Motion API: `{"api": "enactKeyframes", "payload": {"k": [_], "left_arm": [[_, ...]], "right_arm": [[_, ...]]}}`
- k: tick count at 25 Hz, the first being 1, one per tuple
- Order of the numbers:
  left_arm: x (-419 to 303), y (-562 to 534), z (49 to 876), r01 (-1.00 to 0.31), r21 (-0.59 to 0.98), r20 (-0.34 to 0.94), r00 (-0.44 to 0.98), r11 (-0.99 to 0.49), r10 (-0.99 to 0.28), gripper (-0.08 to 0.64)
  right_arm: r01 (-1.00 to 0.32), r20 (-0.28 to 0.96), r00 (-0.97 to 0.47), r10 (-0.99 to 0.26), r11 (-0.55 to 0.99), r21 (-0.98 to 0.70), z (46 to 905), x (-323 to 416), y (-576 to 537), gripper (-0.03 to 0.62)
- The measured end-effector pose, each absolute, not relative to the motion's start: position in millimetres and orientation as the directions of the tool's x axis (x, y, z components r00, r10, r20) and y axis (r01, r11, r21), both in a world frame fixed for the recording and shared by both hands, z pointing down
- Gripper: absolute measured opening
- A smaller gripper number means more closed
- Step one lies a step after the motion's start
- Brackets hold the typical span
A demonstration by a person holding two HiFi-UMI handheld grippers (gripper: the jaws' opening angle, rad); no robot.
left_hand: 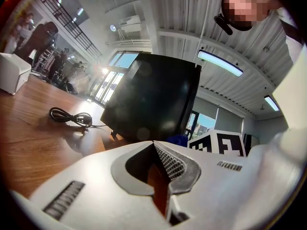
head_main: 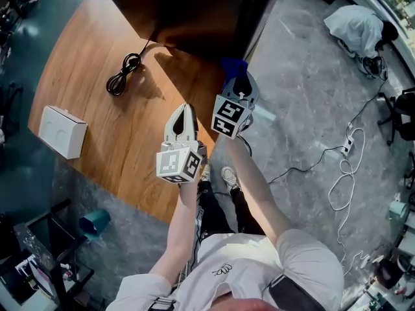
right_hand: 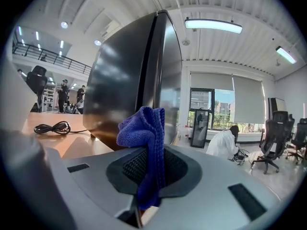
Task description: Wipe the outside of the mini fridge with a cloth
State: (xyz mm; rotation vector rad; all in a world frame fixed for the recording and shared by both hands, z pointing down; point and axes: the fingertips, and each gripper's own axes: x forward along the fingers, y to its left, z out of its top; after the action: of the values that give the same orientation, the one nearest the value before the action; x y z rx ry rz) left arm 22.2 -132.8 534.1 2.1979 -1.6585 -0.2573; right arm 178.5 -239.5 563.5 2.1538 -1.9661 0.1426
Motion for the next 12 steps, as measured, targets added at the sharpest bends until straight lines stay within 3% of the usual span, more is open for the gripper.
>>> {"api": "enactKeyframes", "payload": {"k": [7,12], "left_arm": [[31,-122,503,-0.881,0.412,0.057,0.280,-0.233,-0.958,0.005],[46,-109,437,-0.903,0.350,0.033,0.277,-0.249,-0.960,0.005]], "right_arm": [[-0.995,0.249,0.091,-0.964,-0.075,0.072,540,207,-215,0.061],[-1.000,0.234,-0.012,-0.972,0.016,0.014,468,223,-177,0.061]]}}
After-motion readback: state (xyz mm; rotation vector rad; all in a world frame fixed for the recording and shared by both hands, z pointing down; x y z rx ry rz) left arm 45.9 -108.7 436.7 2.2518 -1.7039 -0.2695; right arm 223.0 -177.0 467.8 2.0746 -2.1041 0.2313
